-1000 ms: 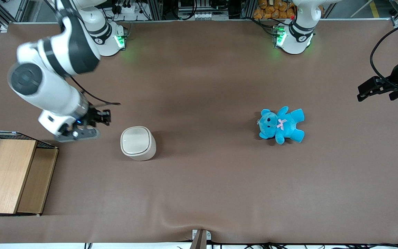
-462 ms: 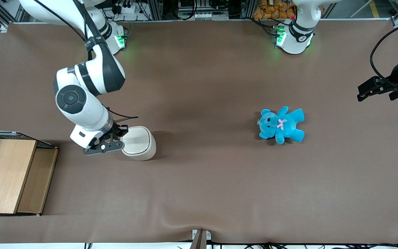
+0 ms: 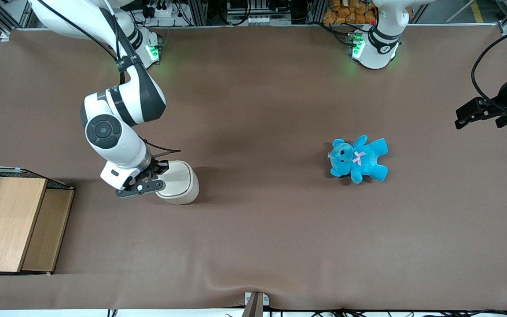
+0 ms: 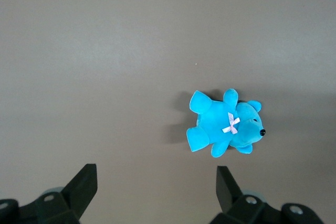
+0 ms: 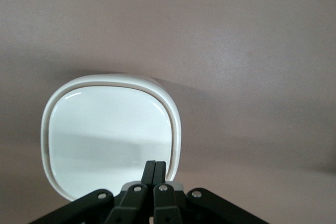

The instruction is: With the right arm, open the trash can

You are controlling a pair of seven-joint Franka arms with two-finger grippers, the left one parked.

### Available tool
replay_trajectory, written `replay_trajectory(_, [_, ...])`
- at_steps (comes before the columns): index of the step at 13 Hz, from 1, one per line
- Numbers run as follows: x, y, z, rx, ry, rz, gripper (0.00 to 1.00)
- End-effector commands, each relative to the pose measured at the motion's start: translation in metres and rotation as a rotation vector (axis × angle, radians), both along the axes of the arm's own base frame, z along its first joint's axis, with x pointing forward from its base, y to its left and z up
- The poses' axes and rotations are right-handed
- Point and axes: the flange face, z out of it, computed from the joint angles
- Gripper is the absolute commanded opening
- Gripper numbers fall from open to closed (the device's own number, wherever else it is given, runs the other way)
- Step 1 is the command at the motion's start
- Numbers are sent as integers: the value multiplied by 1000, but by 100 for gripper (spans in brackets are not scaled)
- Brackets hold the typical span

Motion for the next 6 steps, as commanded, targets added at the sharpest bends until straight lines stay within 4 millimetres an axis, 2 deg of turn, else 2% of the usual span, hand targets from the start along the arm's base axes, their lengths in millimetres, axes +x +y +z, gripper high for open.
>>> replay_trajectory(1, [-1, -1, -11, -14, -16, 0, 0])
replay_trajectory(6, [2, -2, -24, -19, -19, 2, 0])
